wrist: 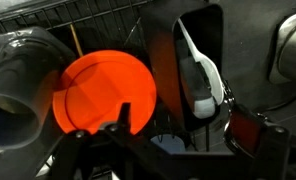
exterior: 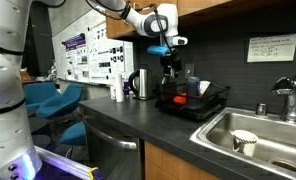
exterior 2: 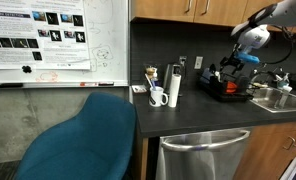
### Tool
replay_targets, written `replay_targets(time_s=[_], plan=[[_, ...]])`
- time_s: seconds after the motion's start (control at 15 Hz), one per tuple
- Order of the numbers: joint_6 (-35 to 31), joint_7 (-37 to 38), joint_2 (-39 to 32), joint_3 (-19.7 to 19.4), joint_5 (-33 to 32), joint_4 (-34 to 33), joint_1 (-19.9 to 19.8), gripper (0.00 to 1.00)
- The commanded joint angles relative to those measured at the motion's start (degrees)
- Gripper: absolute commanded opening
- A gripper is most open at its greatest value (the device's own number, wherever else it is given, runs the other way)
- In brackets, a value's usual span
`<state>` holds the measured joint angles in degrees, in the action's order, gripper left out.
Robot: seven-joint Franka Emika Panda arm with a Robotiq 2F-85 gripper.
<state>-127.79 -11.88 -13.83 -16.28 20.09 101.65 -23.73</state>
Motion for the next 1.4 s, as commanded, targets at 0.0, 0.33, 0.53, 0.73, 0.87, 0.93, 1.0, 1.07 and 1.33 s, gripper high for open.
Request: replay_targets(time_s=[0.0, 0.33, 0.53, 0.73, 0.87, 0.93, 1.0, 1.07, 1.33], plan=[[3.97, -3.91, 1.1, 0.6, 1.59, -0.53, -1.38, 1.0], [7.16, -6.15, 1.25, 0.64, 1.49, -0.41, -1.4, 1.0], [7.57, -6.59, 1.41, 0.73, 1.59, -0.17, -1.15, 1.0], [7.06, -6.16, 1.31, 0.82, 1.67, -0.29, -0.99, 0.93], [6.9, -5.99, 1.31, 0.91, 1.77, -0.27, -0.94, 0.82], [6.76, -5.92, 1.3, 0.94, 1.77, -0.23, -0.9, 0.89], [6.65, -5.84, 1.31, 0.98, 1.76, -0.19, -0.84, 0.84], [6.67, -5.82, 1.3, 1.03, 1.81, -0.21, -0.84, 0.76], [6.39, -5.54, 1.32, 1.25, 2.0, -0.28, -0.73, 0.97]])
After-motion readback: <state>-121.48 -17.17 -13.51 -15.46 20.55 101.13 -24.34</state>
